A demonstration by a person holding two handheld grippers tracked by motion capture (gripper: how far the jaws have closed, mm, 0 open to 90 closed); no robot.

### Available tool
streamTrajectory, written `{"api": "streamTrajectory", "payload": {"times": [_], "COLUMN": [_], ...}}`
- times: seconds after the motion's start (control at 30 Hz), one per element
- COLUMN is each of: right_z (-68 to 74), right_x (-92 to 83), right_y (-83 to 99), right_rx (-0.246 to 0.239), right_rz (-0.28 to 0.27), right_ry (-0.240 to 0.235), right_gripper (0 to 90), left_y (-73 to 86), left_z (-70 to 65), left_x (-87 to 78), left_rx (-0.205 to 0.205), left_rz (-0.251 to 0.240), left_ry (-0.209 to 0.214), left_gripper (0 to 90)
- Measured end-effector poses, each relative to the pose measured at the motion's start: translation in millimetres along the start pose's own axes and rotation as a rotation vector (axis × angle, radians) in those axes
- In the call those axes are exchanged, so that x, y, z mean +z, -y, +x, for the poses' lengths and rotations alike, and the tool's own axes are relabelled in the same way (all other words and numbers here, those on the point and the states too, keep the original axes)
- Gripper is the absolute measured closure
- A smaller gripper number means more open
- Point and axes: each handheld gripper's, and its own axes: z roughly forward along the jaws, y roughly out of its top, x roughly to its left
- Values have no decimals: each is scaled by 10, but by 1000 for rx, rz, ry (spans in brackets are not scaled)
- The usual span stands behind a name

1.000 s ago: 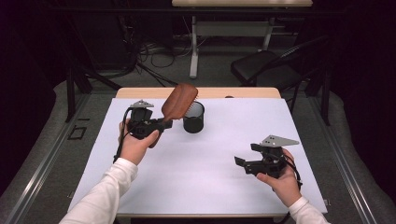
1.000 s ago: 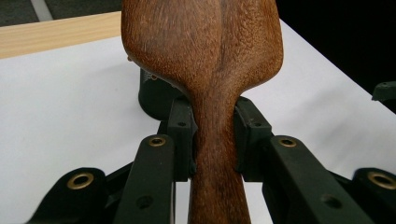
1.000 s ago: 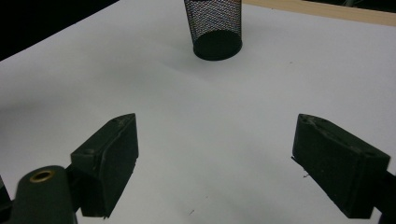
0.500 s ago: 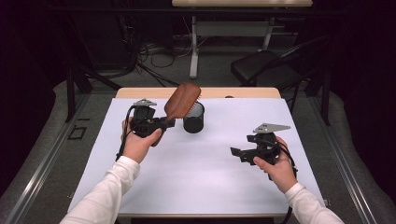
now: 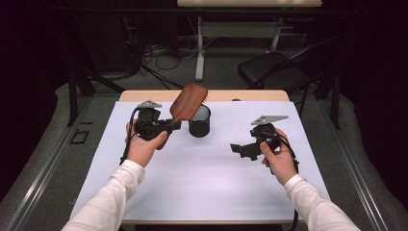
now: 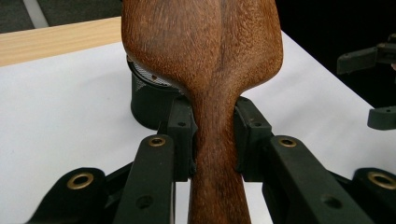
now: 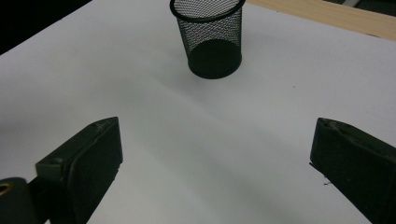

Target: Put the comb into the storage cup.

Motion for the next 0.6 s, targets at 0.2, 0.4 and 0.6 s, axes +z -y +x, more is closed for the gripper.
{"api": "streamTrajectory", "payload": {"times": [0.2,0.4,0.6], "right_z": [4,66,127], "right_x": [56,94,156], "right_y": [-138,-297,-429], "right_rx": [-16,-32,-55], "right_rz": [6,8,15], "right_ry": [25,41,57], "right_gripper": [0,0,0], "left_y": [-22,-61,-79], "left_z": [-15,-42,-68], "left_x": [13,39,72], "left_rx": [6,9,22], "left_rz": [-4,-15,-22], "left_ry": [-2,-3,6], "left_gripper": [718,718,718]}}
